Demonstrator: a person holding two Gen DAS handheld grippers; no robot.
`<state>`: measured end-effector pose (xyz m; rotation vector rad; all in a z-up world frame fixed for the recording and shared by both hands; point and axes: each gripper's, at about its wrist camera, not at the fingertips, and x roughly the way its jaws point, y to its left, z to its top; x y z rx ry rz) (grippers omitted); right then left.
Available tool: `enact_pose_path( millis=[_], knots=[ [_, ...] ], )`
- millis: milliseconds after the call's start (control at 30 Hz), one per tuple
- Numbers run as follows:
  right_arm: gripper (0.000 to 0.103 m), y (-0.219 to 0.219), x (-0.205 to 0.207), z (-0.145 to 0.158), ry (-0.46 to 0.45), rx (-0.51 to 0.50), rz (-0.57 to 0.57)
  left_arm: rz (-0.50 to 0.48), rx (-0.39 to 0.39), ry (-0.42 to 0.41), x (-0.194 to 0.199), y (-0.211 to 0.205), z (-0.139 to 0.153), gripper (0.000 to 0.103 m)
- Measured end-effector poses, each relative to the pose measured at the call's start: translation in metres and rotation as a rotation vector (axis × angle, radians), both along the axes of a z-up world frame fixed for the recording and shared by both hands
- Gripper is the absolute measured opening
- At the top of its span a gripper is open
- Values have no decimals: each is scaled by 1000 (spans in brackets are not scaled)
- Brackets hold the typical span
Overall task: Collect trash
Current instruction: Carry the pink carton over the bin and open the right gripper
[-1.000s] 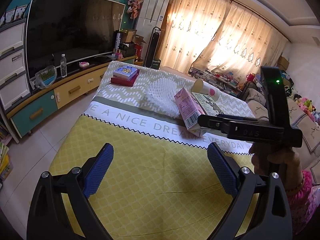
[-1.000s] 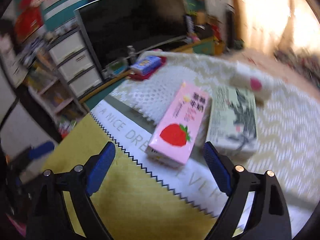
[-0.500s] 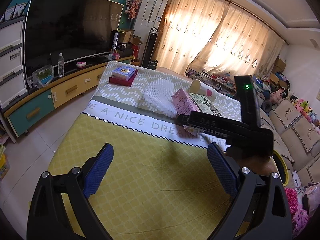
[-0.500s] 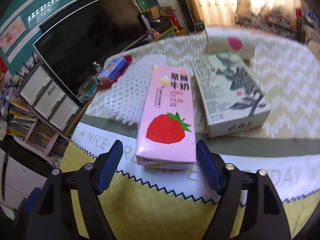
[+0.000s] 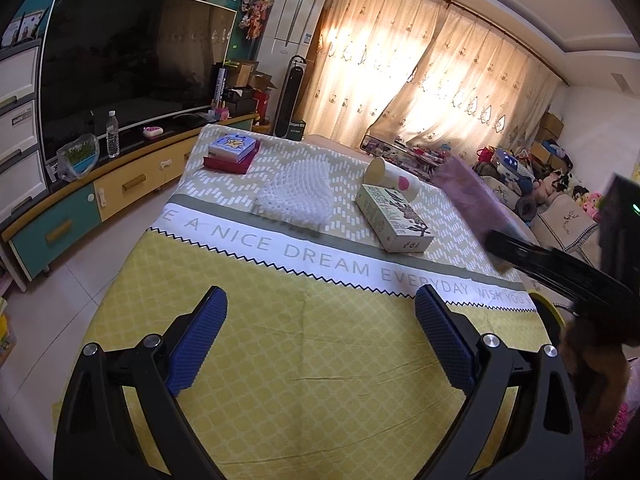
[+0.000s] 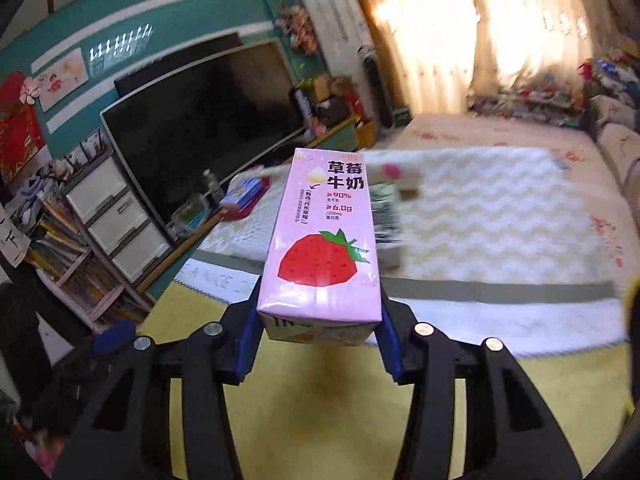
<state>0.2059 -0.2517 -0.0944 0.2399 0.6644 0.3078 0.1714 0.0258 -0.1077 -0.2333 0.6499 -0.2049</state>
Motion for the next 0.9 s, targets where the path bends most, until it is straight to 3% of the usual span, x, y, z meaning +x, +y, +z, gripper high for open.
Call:
enact_pose_path(
  millis=[267, 400, 567, 767, 800, 833, 900],
  knots=[
    [47, -112, -73, 2, -45, -81, -274, -45, 39, -28, -5, -31, 12, 93],
    [47, -184, -92, -16, 17, -118, -463, -69, 61, -35, -6, -50, 17, 93],
    [47, -246, -100, -46, 93, -154, -618, -102, 91, -33, -4, -74, 20, 93],
    [49, -284, -87, -83, 170, -176, -694, -127, 123, -8, 5, -95, 17, 93],
    [51, -289, -86, -87, 171, -177, -711, -127, 124, 1, 8, -98, 15, 93],
    [61, -293, -85, -89, 168, -177, -724, -126, 126, 6, 10, -99, 14, 93],
    [63, -296, -87, -90, 150, -175, -739, -124, 131, 17, 15, -102, 12, 93]
  ],
)
